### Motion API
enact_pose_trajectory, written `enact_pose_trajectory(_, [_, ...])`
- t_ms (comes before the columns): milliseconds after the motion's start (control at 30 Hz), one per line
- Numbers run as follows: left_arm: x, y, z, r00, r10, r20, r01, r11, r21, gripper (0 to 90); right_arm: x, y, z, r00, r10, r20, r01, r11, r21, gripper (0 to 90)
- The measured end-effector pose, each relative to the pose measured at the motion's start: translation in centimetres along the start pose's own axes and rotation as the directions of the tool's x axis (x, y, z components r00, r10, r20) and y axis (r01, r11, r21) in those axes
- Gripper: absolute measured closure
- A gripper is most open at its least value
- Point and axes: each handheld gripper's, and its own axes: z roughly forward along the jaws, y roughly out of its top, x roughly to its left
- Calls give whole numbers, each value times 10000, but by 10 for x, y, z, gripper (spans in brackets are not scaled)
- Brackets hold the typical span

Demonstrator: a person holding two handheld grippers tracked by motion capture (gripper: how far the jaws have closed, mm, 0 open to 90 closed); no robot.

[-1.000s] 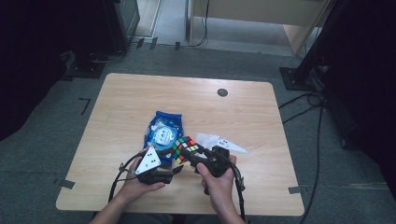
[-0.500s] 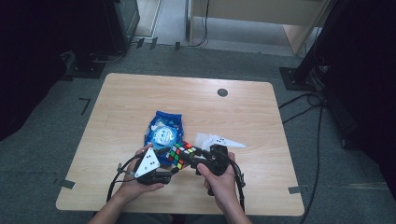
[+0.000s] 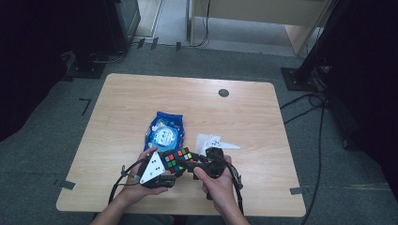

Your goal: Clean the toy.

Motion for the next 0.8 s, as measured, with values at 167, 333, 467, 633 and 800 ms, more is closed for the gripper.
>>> enact_pose_trajectory(167, [3, 0, -2, 10000, -70, -65, 71, 9999, 76, 339, -1, 1, -1, 9990, -443, -18, 443, 9989, -168, 339])
enact_pose_trajectory(333, [24, -3, -10, 9941, -982, -470, 984, 9951, 16, 339, -13, 8, -17, 9973, -729, -105, 708, 9884, -1344, 351])
enact_pose_trajectory(467, [32, -5, -13, 9894, -1349, -543, 1346, 9909, -95, 339, -45, 3, -17, 9540, -1132, 2776, 1594, 9758, -1498, 374])
enact_pose_trajectory(633, [29, -5, -12, 9913, -1227, -481, 1228, 9924, -27, 339, -75, -10, 0, 8803, -1784, 4395, 2174, 9753, -395, 403])
enact_pose_trajectory(800, [29, -5, -9, 9878, -1499, -420, 1502, 9886, 40, 339, -82, -14, 10, 8616, -2409, 4467, 2379, 9692, 637, 535])
